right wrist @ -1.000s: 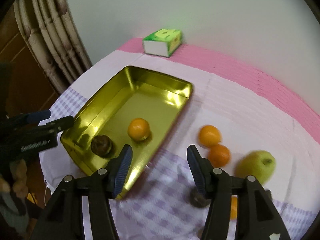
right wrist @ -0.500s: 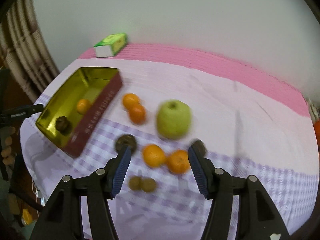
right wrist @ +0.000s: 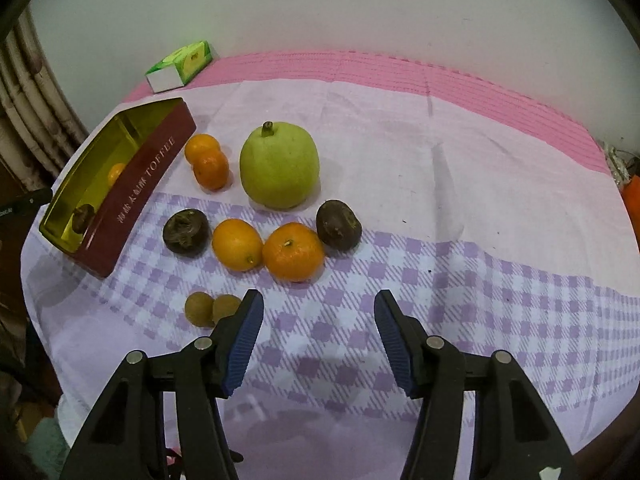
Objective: Organize fruits
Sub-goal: 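Move the right gripper back and grasp another dark brown fruit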
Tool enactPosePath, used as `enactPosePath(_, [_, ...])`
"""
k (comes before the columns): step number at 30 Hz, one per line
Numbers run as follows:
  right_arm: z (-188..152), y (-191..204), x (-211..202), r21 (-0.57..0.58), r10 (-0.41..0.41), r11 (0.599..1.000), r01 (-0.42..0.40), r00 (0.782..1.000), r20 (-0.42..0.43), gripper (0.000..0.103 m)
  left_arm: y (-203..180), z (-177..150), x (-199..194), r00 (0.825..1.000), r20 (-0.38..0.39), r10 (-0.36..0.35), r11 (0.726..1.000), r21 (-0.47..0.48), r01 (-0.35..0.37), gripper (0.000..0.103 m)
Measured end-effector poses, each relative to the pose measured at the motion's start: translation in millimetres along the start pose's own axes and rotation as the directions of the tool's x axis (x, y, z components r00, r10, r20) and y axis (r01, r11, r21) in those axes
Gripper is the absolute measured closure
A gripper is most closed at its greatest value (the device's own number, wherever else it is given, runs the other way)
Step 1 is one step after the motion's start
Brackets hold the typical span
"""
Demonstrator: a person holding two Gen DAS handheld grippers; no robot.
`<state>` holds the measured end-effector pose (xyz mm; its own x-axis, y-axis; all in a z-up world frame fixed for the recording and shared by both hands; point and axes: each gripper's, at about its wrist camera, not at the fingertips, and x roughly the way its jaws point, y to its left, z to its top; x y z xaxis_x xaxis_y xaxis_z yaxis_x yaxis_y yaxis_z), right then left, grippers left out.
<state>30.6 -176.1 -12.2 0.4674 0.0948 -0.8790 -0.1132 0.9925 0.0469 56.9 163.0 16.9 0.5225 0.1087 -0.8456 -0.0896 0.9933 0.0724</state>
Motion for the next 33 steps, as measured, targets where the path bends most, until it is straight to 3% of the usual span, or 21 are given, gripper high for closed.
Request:
enactPosePath(4, [3,-2,8,0.001,0.006,1.0,-0.006,1.0,-0.007,0.058,-2,-1,0,1.0,0.0,-0.009,1.0,0.009,0.009,0.019])
enactPosePath(17, [34,-21,29,0.051,0.017,0.999,-0.017,1.0,0.006,0.059,-11,-3,2,1.0,0.001,-0.026,0.999,0.047,0.026,0.019])
enactPosePath(30, [50,-32,55,0.095,0.041,0.995,-0.037,0.999,-0.033,0.059,-13,-2,7,1.0,-0.012,-0.019,0.998,0.058,0.019,0.019])
enactPosePath(33, [49,-28,60,0.067,0.007,0.998,-0.004,0.999,-0.049,0.06,-13,-2,8,1.0,-0.015,-0.016,0.998,0.061,0.017,0.019])
